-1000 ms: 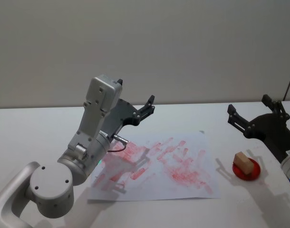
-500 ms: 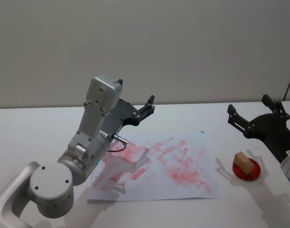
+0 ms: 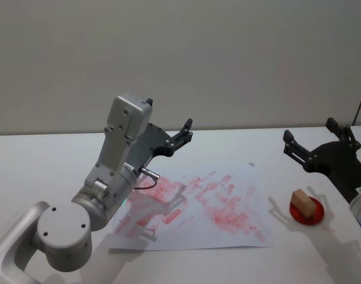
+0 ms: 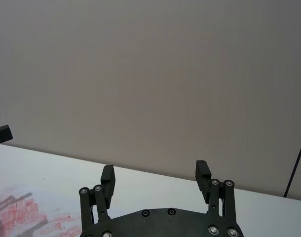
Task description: Use the one hand to pick up the stamp and affix it onto the A4 paper.
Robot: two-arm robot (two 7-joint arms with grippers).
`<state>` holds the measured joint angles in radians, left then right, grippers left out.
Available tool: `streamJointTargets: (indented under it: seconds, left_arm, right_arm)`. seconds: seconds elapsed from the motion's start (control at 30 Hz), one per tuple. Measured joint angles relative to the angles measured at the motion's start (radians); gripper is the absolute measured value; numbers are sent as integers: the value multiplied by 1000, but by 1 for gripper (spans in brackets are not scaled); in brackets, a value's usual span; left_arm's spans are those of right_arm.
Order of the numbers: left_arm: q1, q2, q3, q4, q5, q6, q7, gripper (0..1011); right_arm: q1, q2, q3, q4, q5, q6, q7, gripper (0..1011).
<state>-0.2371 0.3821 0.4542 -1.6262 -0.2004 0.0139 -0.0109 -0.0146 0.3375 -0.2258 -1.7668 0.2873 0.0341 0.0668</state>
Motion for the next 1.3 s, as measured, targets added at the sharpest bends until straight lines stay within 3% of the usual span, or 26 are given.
streamJointTargets:
  seconds: [0.3,0.57,1.07,1.3]
  left_arm:
    - [0,0,0,0,0,0,0,1001]
    - [0,0,0,0,0,0,0,1001]
    - [0,0,0,0,0,0,0,1001]
    - [0,0,0,0,0,0,0,1001]
  right_arm:
    - [-1,1,1,0,0,1,0,1001]
    - [-42,22,7,-38,-1,36,-30,1001]
    - [-174,86,22,-136,25,179,-109,1001]
    - [-199,100,26,-145,30,249,-117,1001]
